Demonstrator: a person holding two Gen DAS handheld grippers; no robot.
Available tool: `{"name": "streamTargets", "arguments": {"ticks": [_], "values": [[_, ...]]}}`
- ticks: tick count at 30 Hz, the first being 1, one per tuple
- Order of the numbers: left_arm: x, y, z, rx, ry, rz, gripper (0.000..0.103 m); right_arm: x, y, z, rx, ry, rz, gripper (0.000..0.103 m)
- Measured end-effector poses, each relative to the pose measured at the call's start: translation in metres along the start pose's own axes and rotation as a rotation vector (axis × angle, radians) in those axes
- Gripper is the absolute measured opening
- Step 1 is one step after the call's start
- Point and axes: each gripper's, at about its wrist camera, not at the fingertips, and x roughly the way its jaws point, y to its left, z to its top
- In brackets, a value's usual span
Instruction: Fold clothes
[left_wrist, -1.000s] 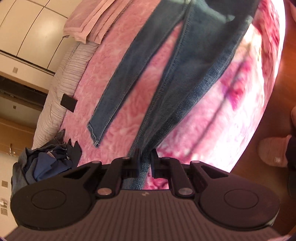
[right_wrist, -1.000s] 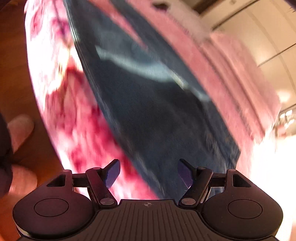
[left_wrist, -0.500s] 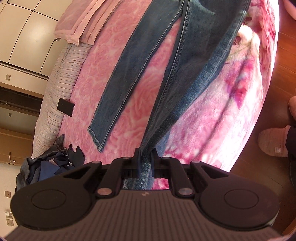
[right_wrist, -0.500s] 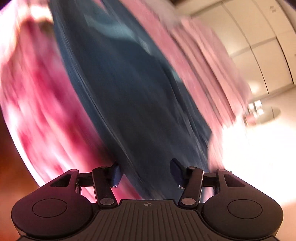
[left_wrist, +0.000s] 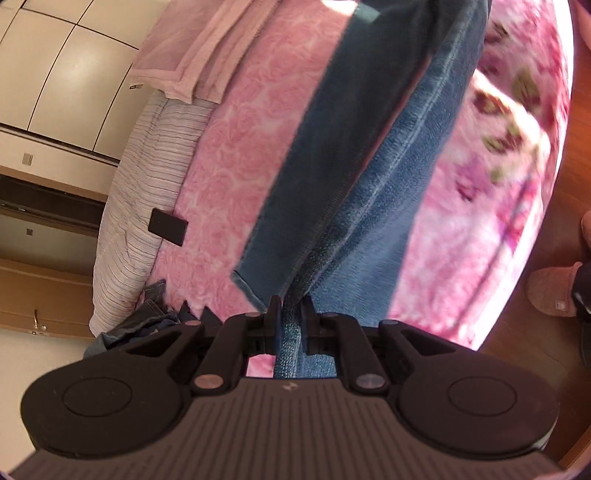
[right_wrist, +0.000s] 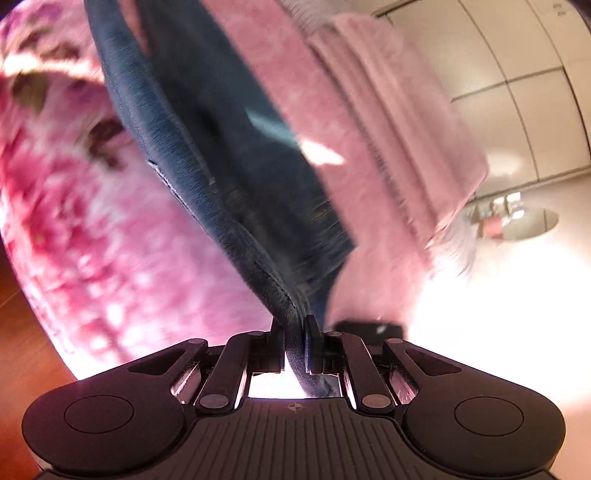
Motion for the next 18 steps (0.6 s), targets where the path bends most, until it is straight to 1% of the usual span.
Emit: {"name": "streamTargets", "arguments": {"ticks": [2, 4, 5, 8, 9, 10, 11, 12, 14, 16, 18], "values": [[0.005, 0.024, 0.009, -0.01, 0.001, -0.024, 0.009, 0.008, -0.028, 0.019, -0.033, -0.013, 0.006, 0.007], [0.02, 0.047, 0.017, -0.026, 0.017, -0.072, 0.009, 0.016, -0.056, 0.038, -0.065, -0.025, 0.012, 0.007], [0.031, 0.058, 0.021, -0.03, 0.03, -0.101, 0.009, 0.022, -0.069, 0.049, -0.083, -0.03, 0.016, 0.007], [0.069, 0.086, 0.029, -0.045, 0.07, -0.193, 0.009, 0.057, -0.094, 0.084, -0.149, -0.029, 0.042, 0.007], [0.085, 0.096, 0.031, -0.048, 0.081, -0.216, 0.009, 0.069, -0.103, 0.096, -0.171, -0.029, 0.05, 0.007], [0.102, 0.104, 0.033, -0.049, 0.095, -0.231, 0.007, 0.081, -0.111, 0.108, -0.189, -0.027, 0.06, 0.007], [0.12, 0.111, 0.033, -0.046, 0.111, -0.237, 0.005, 0.097, -0.117, 0.119, -0.197, -0.019, 0.076, 0.007], [0.138, 0.118, 0.033, -0.042, 0.128, -0.242, 0.0, 0.114, -0.122, 0.13, -0.207, -0.01, 0.091, 0.007], [0.175, 0.133, 0.032, -0.039, 0.159, -0.256, 0.0, 0.151, -0.128, 0.148, -0.228, 0.018, 0.127, 0.007], [0.209, 0.146, 0.027, -0.066, 0.173, -0.27, 0.0, 0.185, -0.13, 0.164, -0.239, 0.045, 0.163, 0.007], [0.24, 0.155, 0.025, -0.09, 0.18, -0.277, 0.0, 0.215, -0.125, 0.172, -0.226, 0.068, 0.193, 0.007]]}}
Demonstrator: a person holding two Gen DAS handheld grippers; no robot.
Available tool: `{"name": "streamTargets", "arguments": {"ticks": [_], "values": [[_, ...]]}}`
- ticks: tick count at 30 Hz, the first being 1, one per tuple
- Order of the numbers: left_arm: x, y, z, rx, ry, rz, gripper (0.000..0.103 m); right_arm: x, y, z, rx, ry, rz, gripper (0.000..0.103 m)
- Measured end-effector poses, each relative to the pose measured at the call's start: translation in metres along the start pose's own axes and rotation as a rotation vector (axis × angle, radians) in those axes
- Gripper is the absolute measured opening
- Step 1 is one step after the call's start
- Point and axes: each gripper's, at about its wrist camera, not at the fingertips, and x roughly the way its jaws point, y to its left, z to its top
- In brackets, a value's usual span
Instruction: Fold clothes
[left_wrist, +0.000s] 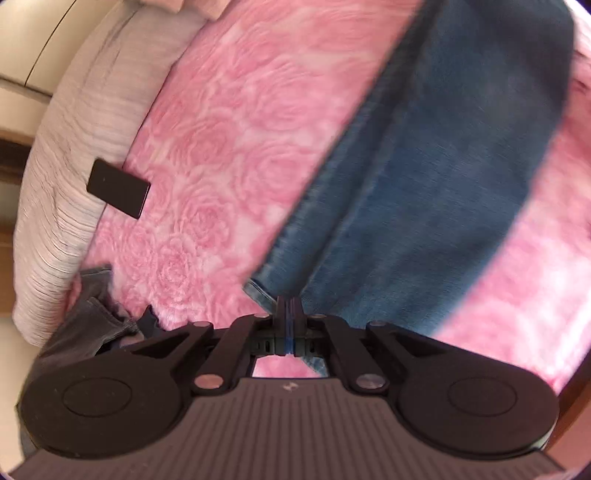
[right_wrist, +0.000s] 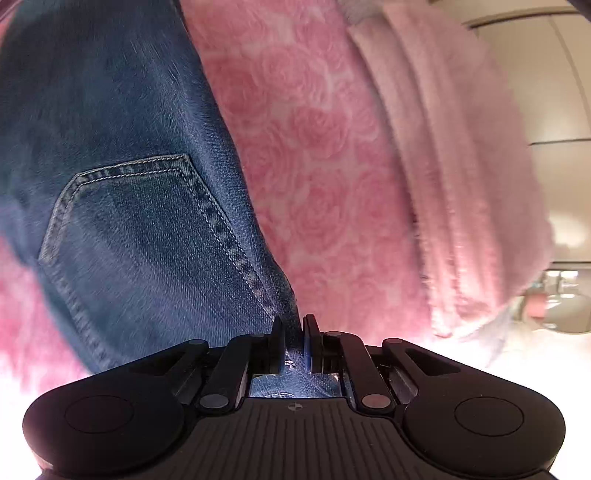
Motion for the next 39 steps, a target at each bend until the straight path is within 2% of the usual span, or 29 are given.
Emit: {"name": "streamTargets", "arguments": {"ticks": [3, 4, 6, 8, 11, 12, 14, 18, 21, 25, 27, 30, 33, 35, 36, 39], "values": [[0.032, 0.01, 0.012, -0.005, -0.003, -0.016, 0.001, 0.041, -0.001, 0.018, 0.0, 0.051, 0.049, 0.008], [0.039, 0.01, 0.015, -0.007, -0.003, -0.025, 0.002, 0.055, 0.0, 0.023, -0.004, 0.077, 0.053, 0.011], [0.049, 0.007, 0.019, -0.018, -0.002, -0.046, 0.005, 0.077, -0.003, 0.031, 0.01, 0.133, 0.025, 0.039], [0.055, 0.0, 0.019, -0.026, 0.005, -0.061, 0.009, 0.079, -0.006, 0.031, 0.086, 0.149, 0.016, 0.049], [0.059, -0.009, 0.014, -0.043, 0.024, -0.069, 0.016, 0.066, -0.005, 0.03, 0.169, 0.151, 0.059, 0.049], [0.06, -0.011, 0.01, -0.058, 0.032, -0.069, 0.022, 0.057, 0.001, 0.03, 0.183, 0.143, 0.069, 0.049], [0.059, -0.014, 0.002, -0.09, 0.047, -0.067, 0.024, 0.034, 0.015, 0.029, 0.223, 0.122, 0.092, 0.049], [0.053, -0.019, -0.017, -0.14, 0.062, -0.045, 0.031, 0.007, 0.034, 0.039, 0.321, 0.057, 0.139, 0.049], [0.051, -0.017, -0.027, -0.167, 0.071, -0.025, 0.035, 0.003, 0.05, 0.055, 0.382, -0.01, 0.174, 0.049], [0.058, -0.01, -0.035, -0.134, 0.072, -0.025, 0.052, -0.001, 0.076, 0.084, 0.328, -0.085, 0.225, 0.049], [0.067, -0.001, -0.036, -0.115, 0.058, -0.063, 0.053, 0.0, 0.082, 0.099, 0.288, -0.109, 0.25, 0.049], [0.083, 0.013, -0.034, -0.092, 0.005, -0.165, 0.052, 0.007, 0.086, 0.124, 0.225, -0.136, 0.284, 0.049], [0.109, 0.024, -0.029, -0.054, -0.026, -0.276, 0.051, 0.02, 0.078, 0.14, 0.161, -0.116, 0.33, 0.049], [0.127, 0.031, -0.026, -0.028, -0.011, -0.372, 0.047, 0.03, 0.072, 0.148, 0.121, -0.093, 0.357, 0.049], [0.134, 0.033, -0.025, -0.01, -0.012, -0.411, 0.043, 0.033, 0.069, 0.149, 0.099, -0.081, 0.372, 0.049], [0.137, 0.035, -0.026, 0.041, -0.033, -0.471, 0.019, 0.041, 0.062, 0.153, 0.028, -0.06, 0.414, 0.049]]}}
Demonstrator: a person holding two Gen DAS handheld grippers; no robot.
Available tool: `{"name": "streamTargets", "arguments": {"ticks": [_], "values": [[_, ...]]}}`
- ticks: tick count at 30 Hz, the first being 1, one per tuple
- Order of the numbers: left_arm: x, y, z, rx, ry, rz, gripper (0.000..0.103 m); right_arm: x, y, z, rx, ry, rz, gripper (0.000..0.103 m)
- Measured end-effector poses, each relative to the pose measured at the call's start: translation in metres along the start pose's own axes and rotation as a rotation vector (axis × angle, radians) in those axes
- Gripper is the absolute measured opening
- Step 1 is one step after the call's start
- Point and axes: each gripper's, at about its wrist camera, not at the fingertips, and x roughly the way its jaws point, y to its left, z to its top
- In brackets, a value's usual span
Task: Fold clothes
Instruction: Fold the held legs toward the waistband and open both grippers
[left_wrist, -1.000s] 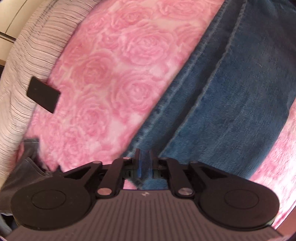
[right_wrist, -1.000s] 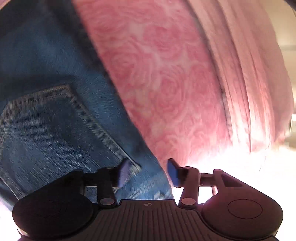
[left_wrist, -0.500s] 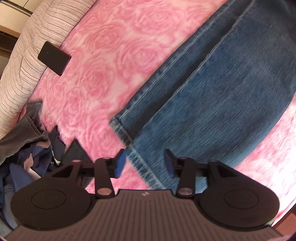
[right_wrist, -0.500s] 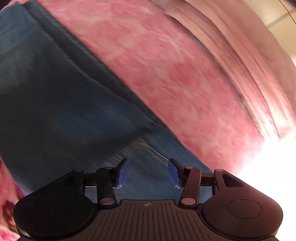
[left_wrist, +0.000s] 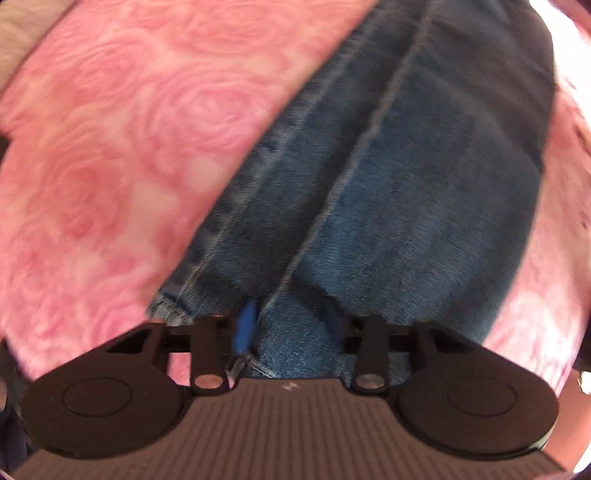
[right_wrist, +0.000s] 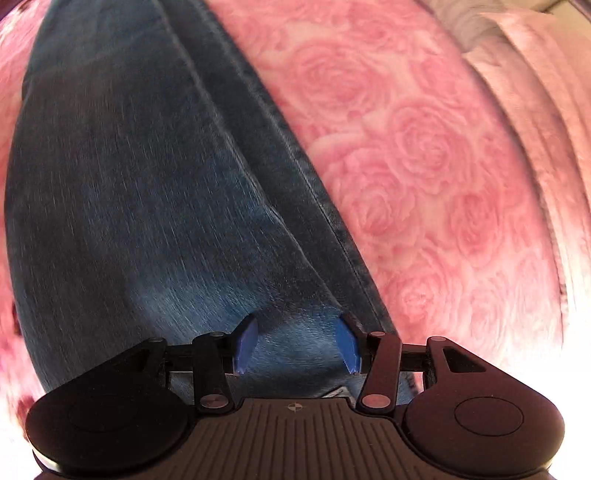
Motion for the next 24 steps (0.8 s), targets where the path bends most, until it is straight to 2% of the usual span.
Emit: {"name": "streamTargets", "arguments": {"ticks": [1, 3, 7, 12, 16, 20, 22, 23, 24], "values": [[-0.001, 0.0, -0.001, 0.006, -0.001, 0.008, 0.006, 0.004, -0.004, 0.002, -0.017, 0.01, 0.013, 0.049], [-0.008, -0.001, -0.006, 0.023, -0.017, 0.014, 0.004, 0.011, -0.011, 0.006, -0.031, 0.018, 0.039, 0.049], [-0.029, -0.009, -0.012, 0.043, -0.06, 0.045, 0.004, 0.025, -0.021, 0.017, -0.026, 0.035, 0.094, 0.049], [-0.054, -0.012, -0.013, 0.071, -0.093, 0.094, 0.004, 0.042, -0.017, 0.022, -0.153, 0.081, 0.166, 0.049], [-0.075, -0.014, -0.023, 0.06, -0.104, 0.17, 0.004, 0.038, -0.027, 0.025, -0.152, 0.08, 0.16, 0.049], [-0.067, -0.016, -0.024, 0.036, -0.084, 0.171, 0.004, 0.052, -0.033, 0.021, -0.101, 0.106, 0.161, 0.049], [-0.069, -0.017, -0.021, 0.042, -0.082, 0.183, 0.004, 0.051, -0.036, 0.02, -0.069, 0.116, 0.156, 0.026], [-0.072, -0.016, -0.02, 0.039, -0.085, 0.186, 0.004, 0.048, -0.038, 0.02, -0.059, 0.121, 0.138, 0.002], [-0.078, -0.012, -0.019, 0.026, -0.096, 0.186, 0.004, 0.044, -0.041, 0.019, -0.048, 0.121, 0.124, 0.002]]}}
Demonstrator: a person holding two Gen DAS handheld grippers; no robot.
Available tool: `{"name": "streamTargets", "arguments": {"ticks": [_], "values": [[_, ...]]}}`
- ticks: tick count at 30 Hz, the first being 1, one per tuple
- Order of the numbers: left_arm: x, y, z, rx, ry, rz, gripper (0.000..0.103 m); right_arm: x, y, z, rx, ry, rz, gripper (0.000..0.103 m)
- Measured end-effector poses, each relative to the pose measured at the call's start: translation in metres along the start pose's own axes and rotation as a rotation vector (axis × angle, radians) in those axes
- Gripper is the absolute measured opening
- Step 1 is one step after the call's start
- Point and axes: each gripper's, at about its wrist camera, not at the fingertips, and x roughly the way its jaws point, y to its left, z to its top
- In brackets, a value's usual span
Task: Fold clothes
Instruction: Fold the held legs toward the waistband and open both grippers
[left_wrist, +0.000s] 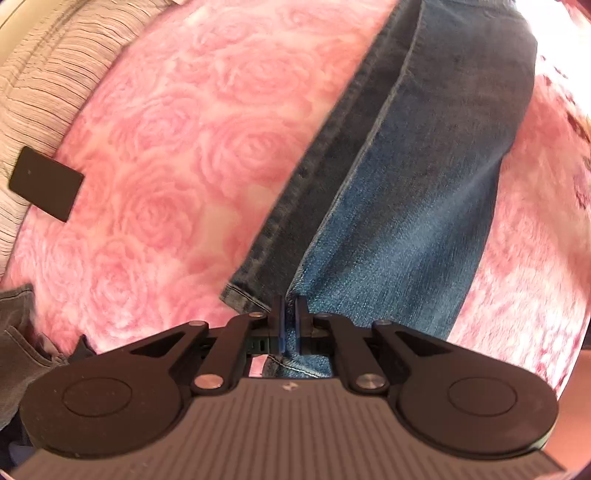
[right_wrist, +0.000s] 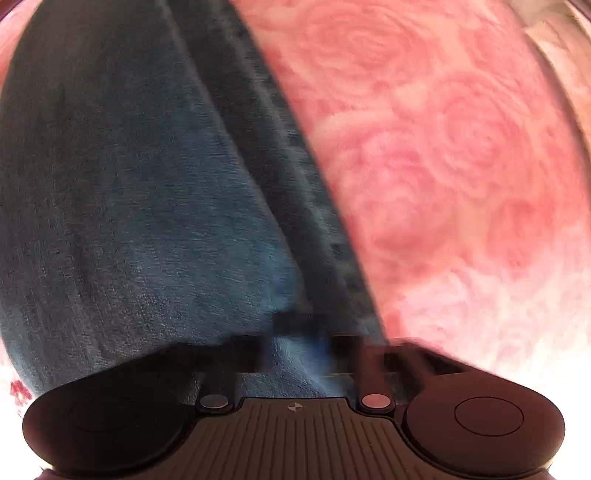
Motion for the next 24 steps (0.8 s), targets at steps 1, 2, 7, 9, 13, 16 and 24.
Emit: {"name": "streamTargets", "arguments": {"ticks": [1, 2, 7, 9, 13, 16, 24], "values": [[-0.005, 0.005, 0.001, -0.017, -0.011, 0.001, 0.004, -0.007, -0.003, -0.002, 0.012, -0.014, -0.007, 0.002], [-0.008, 0.01, 0.002, -0.035, -0.02, 0.004, 0.004, -0.013, -0.007, -0.004, 0.024, -0.028, -0.019, 0.002], [0.022, 0.03, 0.01, -0.093, 0.005, 0.002, 0.004, -0.019, -0.028, -0.008, 0.13, -0.077, -0.097, 0.002], [0.042, 0.035, 0.013, -0.106, 0.026, -0.001, 0.006, -0.005, -0.024, -0.002, 0.126, -0.059, -0.102, 0.002], [0.069, 0.037, 0.008, -0.132, 0.057, 0.075, 0.024, 0.012, -0.018, 0.004, 0.181, -0.033, -0.166, 0.013], [0.056, 0.038, -0.005, -0.182, 0.046, 0.169, 0.037, 0.001, -0.01, 0.008, 0.208, -0.045, -0.282, 0.049], [-0.007, -0.013, -0.039, -0.207, -0.046, 0.145, 0.03, -0.051, 0.051, 0.049, 0.374, -0.225, -0.15, 0.049]]}}
